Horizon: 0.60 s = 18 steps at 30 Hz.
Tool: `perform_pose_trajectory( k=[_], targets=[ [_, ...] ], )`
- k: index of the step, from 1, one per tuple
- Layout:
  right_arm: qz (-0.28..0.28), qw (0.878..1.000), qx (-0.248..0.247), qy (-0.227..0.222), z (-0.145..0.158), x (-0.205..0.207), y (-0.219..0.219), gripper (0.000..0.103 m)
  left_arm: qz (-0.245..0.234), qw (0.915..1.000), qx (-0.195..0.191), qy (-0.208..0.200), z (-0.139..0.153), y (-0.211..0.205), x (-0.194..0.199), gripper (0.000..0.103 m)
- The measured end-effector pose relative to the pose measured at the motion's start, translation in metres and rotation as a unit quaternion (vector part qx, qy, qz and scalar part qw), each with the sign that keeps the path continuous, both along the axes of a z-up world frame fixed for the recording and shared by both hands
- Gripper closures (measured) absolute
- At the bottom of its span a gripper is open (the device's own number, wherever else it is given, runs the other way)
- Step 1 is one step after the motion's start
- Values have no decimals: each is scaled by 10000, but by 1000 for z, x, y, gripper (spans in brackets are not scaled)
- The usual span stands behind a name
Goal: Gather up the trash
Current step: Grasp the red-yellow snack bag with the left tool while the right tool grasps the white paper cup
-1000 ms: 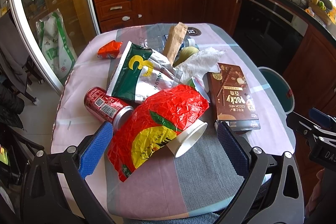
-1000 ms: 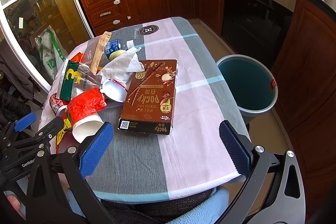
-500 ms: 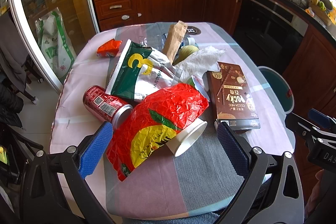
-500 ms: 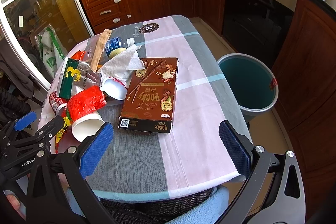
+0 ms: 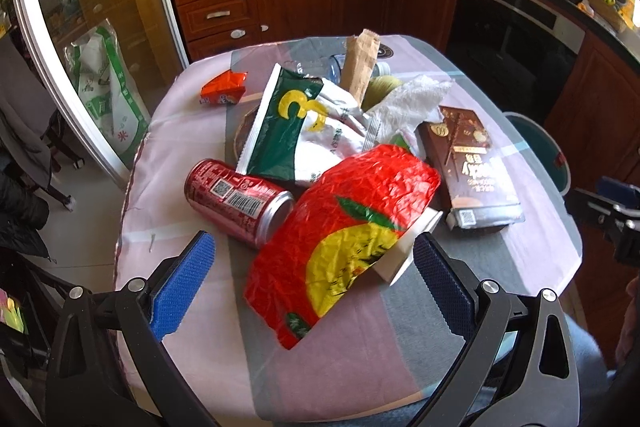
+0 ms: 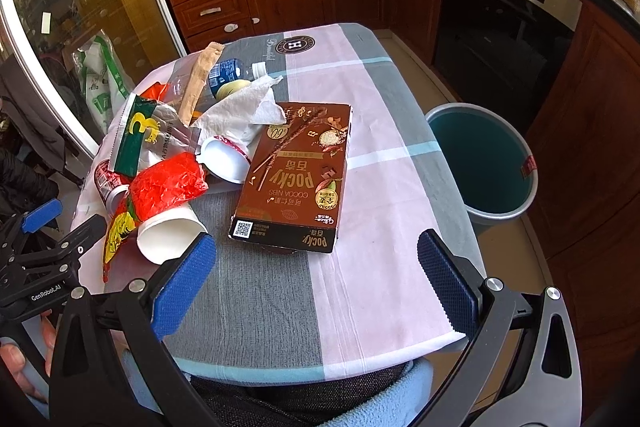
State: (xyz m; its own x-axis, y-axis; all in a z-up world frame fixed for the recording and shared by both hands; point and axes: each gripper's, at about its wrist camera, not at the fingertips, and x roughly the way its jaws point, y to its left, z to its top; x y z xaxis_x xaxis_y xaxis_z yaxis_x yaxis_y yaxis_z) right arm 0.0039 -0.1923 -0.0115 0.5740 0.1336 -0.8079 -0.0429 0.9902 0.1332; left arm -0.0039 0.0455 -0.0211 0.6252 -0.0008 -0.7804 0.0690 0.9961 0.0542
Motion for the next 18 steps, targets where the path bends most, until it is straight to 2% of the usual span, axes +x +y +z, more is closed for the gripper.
perform_pose_trajectory(
  k=[4, 7, 13, 15, 16, 17, 18],
  targets=[
    [232, 9996, 3, 148, -6, 10, 9, 6, -202, 9992, 293, 207, -16, 9, -7, 4],
    [554, 9983, -102, 160, -10, 17, 22, 6, -377, 9980, 366, 364, -27, 9, -7, 4],
    [1326, 9908, -61, 258, -29, 29, 51, 6, -388, 9979, 365, 379, -40, 5, 3, 5],
    [1528, 9881, -74, 155, -31, 30, 60, 7, -391, 9982, 283, 342, -41, 4, 6, 21],
    [1616, 9867, -105, 115, -31, 31, 65, 8, -409, 9982, 224, 373, -42, 4, 9, 35],
    [1697, 9854, -113, 113, -32, 32, 70, 14, -439, 9981, 156, 413, -43, 3, 10, 52],
    [1795, 9837, -70, 131, -33, 33, 74, 20, -464, 9979, 98, 445, -44, 3, 11, 60]
  ],
)
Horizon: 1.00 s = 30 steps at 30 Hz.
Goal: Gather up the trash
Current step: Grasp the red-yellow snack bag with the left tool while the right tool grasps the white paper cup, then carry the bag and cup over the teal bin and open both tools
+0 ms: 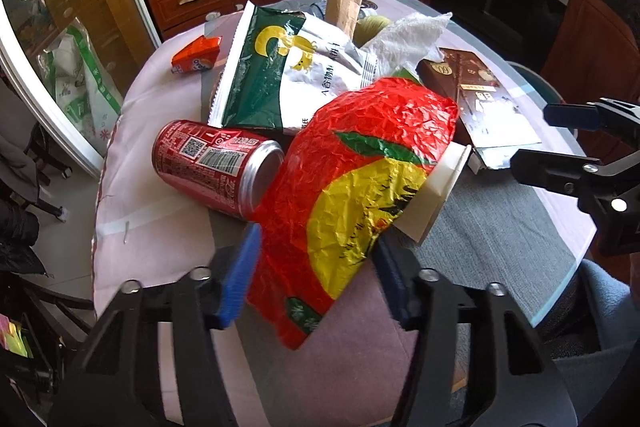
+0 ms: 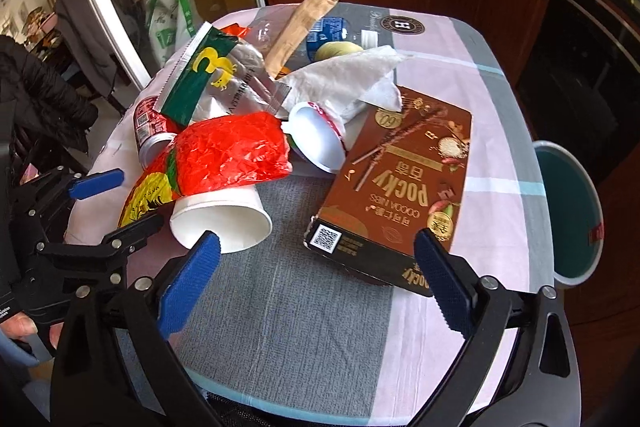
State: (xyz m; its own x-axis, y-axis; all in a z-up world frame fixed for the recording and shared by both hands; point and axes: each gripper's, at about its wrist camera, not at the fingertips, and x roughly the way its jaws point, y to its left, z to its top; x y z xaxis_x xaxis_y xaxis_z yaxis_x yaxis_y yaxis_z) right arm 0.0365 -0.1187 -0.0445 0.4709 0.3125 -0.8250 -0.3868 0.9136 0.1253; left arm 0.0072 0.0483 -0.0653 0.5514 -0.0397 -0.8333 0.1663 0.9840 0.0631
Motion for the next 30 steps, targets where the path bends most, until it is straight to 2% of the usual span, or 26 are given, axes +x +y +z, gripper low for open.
perform_pose_trajectory(
  k=[2, 3, 4, 5, 9, 14, 16, 18, 19, 20, 21, 27, 30],
  targets=[
    [145, 9999, 30, 46, -3, 2, 6, 27, -25, 10000, -29, -14, 0, -1, -1, 78],
    [201, 9998, 27, 76, -5, 3, 8, 31, -43, 10000, -38, -29, 1, -1, -2, 84],
    [247, 9996, 44, 117, -7, 4, 9, 33, -66, 9999, -91, -24, 4, 0, -3, 97],
    [281, 9995, 58, 161, -10, 4, 10, 37, -90, 9998, -176, -7, 6, 1, -5, 98],
    [447, 9988, 56, 213, -15, 9, 15, 48, -144, 9991, -411, -13, 19, 7, -9, 99],
    [629, 9978, 66, 179, -21, 21, 24, 51, -187, 9987, -469, 6, 31, 8, -10, 99],
    [707, 9970, 176, 255, -25, 24, 26, 60, -167, 9987, -474, 5, 35, 9, -11, 99],
    [749, 9958, 336, 407, -30, 26, 28, 78, -141, 9987, -480, -5, 39, 11, -11, 99],
    [744, 9951, 449, 467, -31, 26, 28, 83, -120, 9988, -474, -19, 41, 12, -11, 99],
    [727, 9946, 537, 504, -31, 26, 27, 94, -102, 9988, -479, -33, 44, 12, -11, 99],
    [723, 9941, 617, 531, -30, 24, 26, 98, -93, 9987, -492, -52, 46, 13, -12, 99],
    [484, 9876, 1393, 535, 4, 16, -4, 99, -112, 9983, -484, -307, 69, 10, -13, 99],
    [323, 9856, 1609, 409, 25, 10, -23, 99, -135, 9978, -495, -428, 80, 6, -13, 99]
  ],
)
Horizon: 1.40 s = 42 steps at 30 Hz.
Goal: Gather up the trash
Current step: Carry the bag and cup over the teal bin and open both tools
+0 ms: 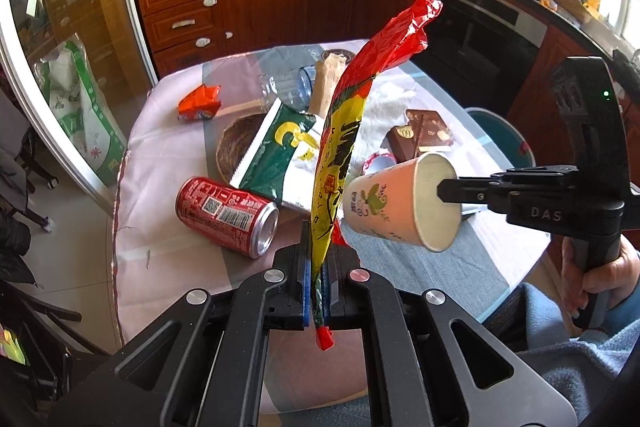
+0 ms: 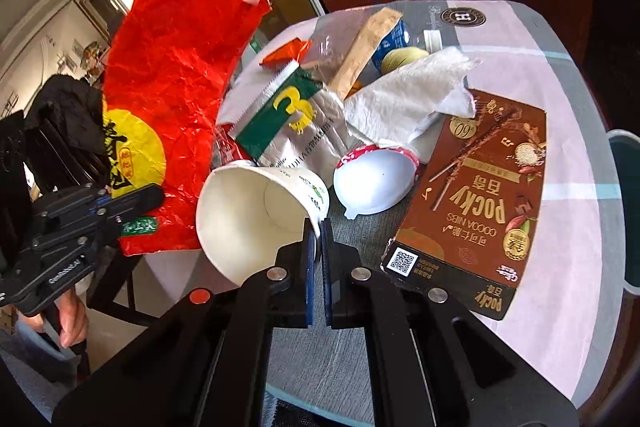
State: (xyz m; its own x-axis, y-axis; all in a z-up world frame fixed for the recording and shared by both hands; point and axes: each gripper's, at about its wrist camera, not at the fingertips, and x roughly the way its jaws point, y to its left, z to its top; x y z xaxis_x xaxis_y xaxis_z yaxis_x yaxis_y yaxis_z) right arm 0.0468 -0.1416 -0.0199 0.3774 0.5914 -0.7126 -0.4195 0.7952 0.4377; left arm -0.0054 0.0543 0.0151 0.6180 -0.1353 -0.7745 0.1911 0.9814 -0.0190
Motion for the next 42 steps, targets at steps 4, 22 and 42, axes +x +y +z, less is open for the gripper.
perform_pose_trajectory(
  k=[4, 22, 42],
  targets=[
    [-395, 9990, 138, -167, 21, -7, -32, 99, -165, 9998, -64, -84, 12, -12, 4, 99],
    [-3436, 9390, 85, -138, 18, -9, -277, 99, -2291, 9721, -341, 374, 12, -239, 111, 98],
    [-4006, 9082, -21, 1210, -99, 53, -360, 96, -2509, 9543, 133, 1618, -114, -393, 215, 93]
  ],
)
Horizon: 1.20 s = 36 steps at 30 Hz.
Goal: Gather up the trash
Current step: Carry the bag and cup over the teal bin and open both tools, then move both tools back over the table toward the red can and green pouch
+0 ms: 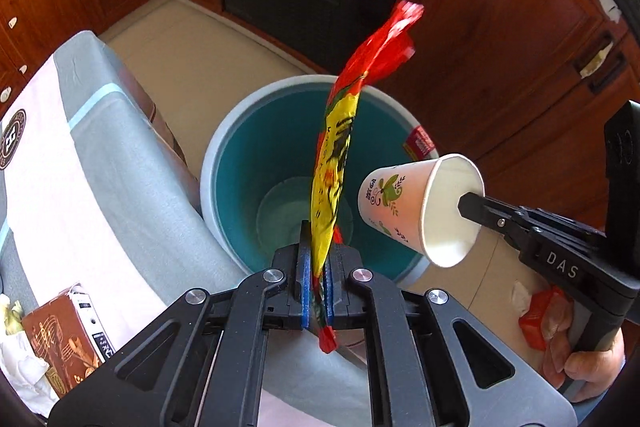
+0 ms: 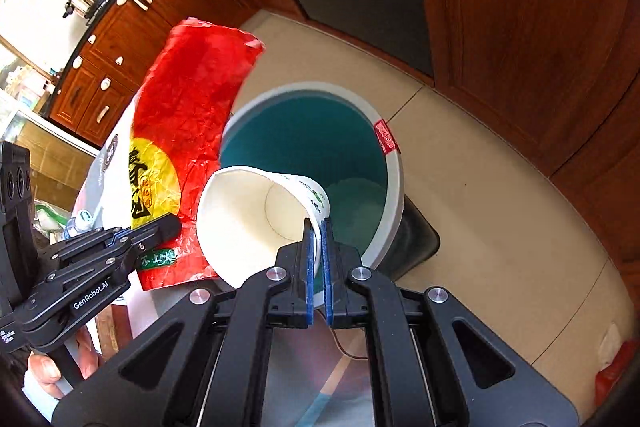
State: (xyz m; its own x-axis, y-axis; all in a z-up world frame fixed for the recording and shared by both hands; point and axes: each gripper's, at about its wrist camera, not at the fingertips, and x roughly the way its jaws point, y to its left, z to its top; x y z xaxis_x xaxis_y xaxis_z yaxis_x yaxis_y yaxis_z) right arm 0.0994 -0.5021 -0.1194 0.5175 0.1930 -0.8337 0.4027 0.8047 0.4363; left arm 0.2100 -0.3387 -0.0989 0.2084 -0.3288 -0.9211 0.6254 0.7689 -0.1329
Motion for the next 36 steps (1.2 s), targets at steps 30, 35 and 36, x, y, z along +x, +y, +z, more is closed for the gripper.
perform_pose_trajectory(
  k=[30, 35, 36],
  targets=[
    [56, 9988, -490, 21, 45, -10, 45, 10, 618, 9959, -508, -424, 58, 88, -45, 4],
    [238, 9980, -570, -101, 63, -15, 70, 10, 755, 9939, -594, -536, 69, 117, -56, 4],
    [290, 9978, -588, -129, 68, -15, 77, 10, 801, 9933, -609, -559, 71, 124, -58, 4]
  ],
)
